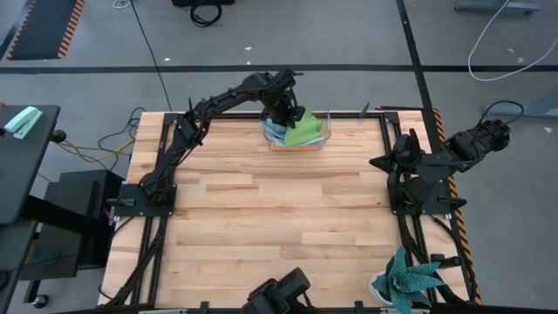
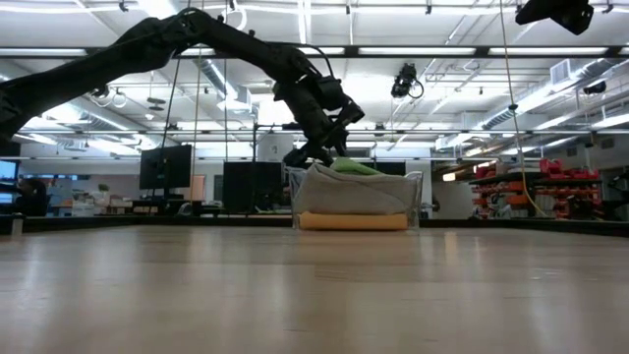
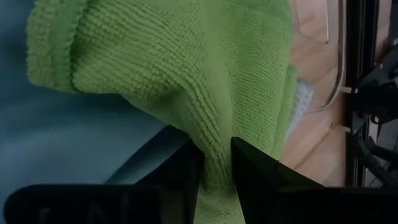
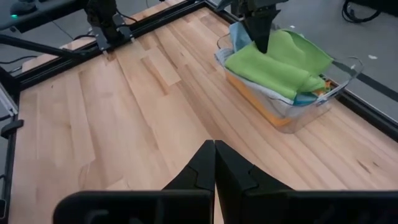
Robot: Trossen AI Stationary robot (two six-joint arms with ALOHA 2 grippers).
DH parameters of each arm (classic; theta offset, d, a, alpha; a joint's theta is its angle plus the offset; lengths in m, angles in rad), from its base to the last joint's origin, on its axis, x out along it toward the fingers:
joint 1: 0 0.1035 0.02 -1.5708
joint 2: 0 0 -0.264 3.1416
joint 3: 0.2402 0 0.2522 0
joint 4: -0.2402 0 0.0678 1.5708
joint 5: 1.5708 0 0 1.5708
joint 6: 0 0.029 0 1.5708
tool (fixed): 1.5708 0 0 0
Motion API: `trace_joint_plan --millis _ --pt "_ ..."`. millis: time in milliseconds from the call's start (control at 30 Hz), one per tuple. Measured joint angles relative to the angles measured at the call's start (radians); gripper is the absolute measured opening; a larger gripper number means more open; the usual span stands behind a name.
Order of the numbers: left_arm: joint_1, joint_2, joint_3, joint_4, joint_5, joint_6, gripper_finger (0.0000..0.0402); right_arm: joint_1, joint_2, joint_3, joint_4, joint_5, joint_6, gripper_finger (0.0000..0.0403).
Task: Fold microfiber towels
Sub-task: Put the green microfiber cloth into the transparent bin
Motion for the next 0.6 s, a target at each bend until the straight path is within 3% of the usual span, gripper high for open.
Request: trace_joint_plan --millis 467,600 --pt "-0.012 0.0 0.0 -0.002 -0.131 0.175 0.0099 0.0 0.039 0.0 0.0 -0.022 0.03 0.0011" --pt "-0.012 0.0 0.0 0.002 -0.137 0.157 0.0099 0.002 0.071 0.0 -0.009 -0.029 0.063 0.0016"
